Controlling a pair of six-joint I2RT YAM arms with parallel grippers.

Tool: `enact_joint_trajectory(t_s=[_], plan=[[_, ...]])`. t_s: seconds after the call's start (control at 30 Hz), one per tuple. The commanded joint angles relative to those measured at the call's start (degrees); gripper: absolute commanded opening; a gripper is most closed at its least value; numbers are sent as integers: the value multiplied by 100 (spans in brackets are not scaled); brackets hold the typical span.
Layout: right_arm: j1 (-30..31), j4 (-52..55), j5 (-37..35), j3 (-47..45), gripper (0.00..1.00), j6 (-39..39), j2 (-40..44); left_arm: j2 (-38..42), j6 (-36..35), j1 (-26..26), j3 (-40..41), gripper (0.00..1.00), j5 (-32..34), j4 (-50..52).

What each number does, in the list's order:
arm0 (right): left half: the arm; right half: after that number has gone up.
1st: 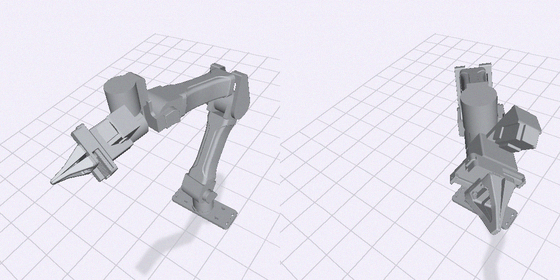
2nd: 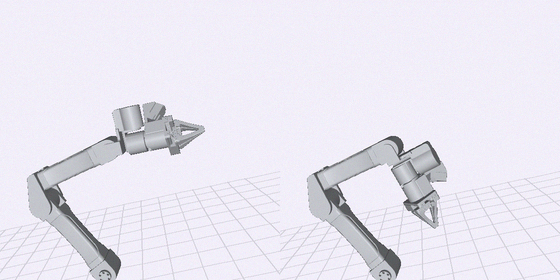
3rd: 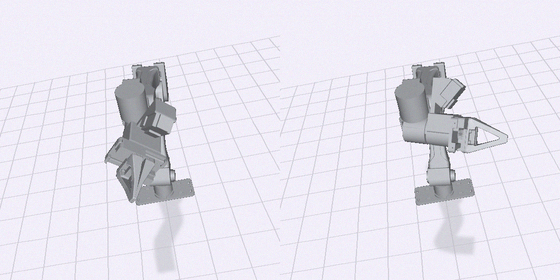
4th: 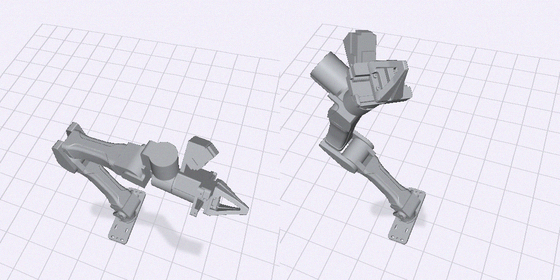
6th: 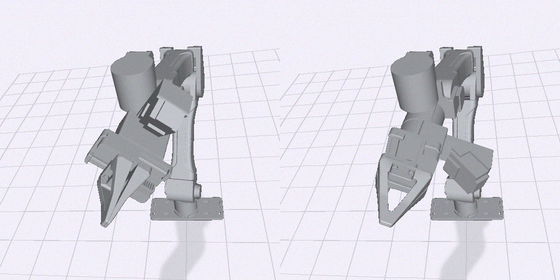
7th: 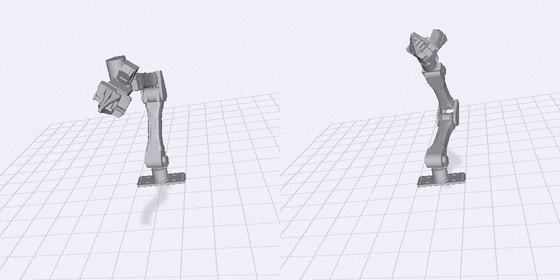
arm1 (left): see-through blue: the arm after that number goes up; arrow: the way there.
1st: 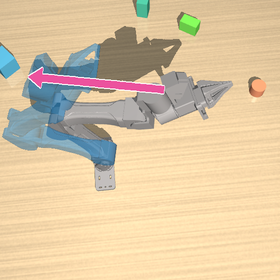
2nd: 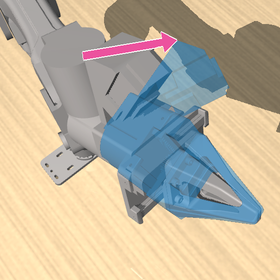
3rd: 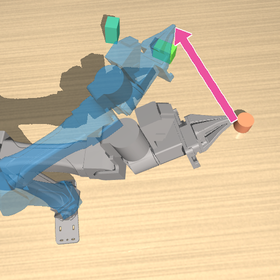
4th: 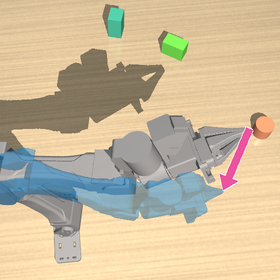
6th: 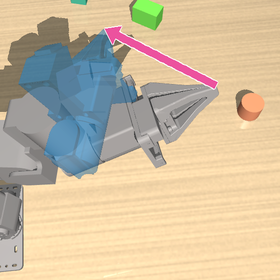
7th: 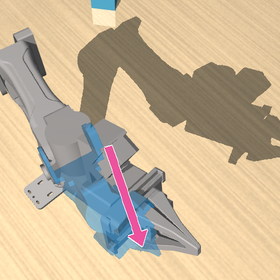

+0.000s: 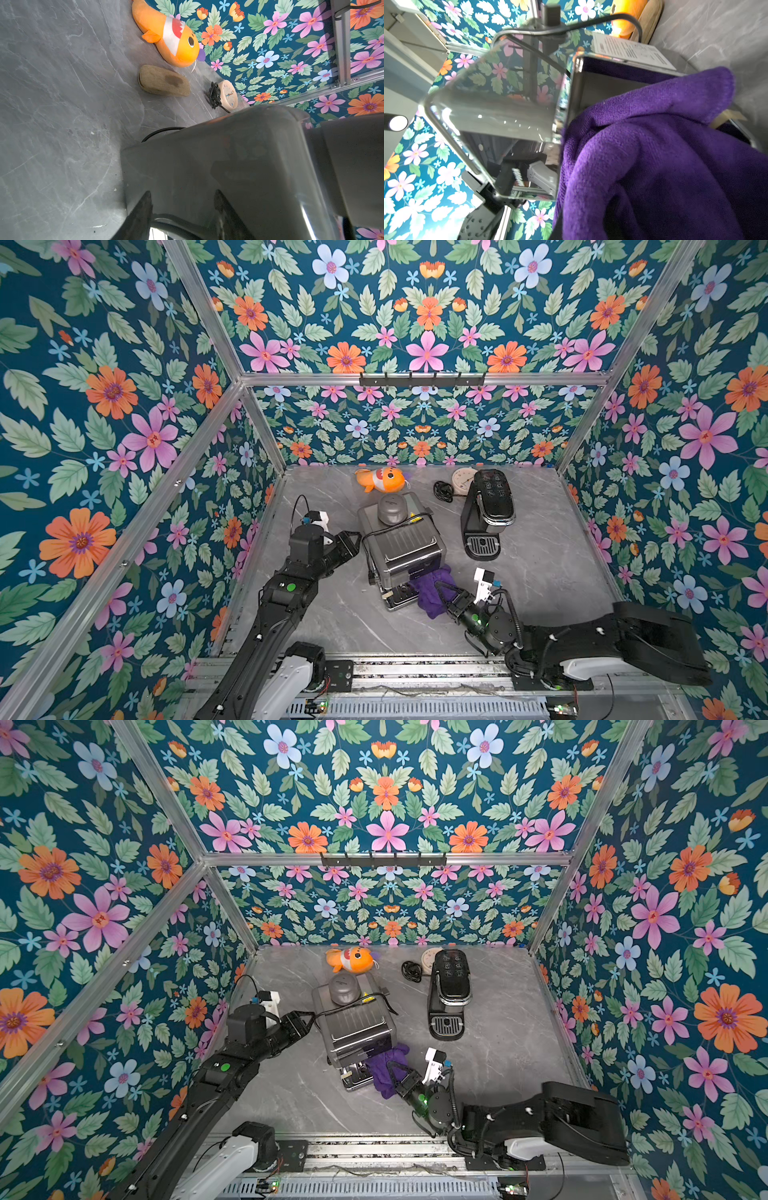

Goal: Wipe the surface of a coffee machine
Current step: Wipe the dirt from the surface of the coffee machine.

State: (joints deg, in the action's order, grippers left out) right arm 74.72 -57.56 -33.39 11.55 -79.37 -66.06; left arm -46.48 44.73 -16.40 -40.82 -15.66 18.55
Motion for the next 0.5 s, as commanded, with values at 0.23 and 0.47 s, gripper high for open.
enact_joint_trajectory(t_s=[0.23,0.47], plan=[[-1102,4675,807,390,0,12,1781,-124,-82,-1,-123,50,54,30],[-1267,4087,1686,656,0,299,961,-174,-114,-3,-184,50,84,61]])
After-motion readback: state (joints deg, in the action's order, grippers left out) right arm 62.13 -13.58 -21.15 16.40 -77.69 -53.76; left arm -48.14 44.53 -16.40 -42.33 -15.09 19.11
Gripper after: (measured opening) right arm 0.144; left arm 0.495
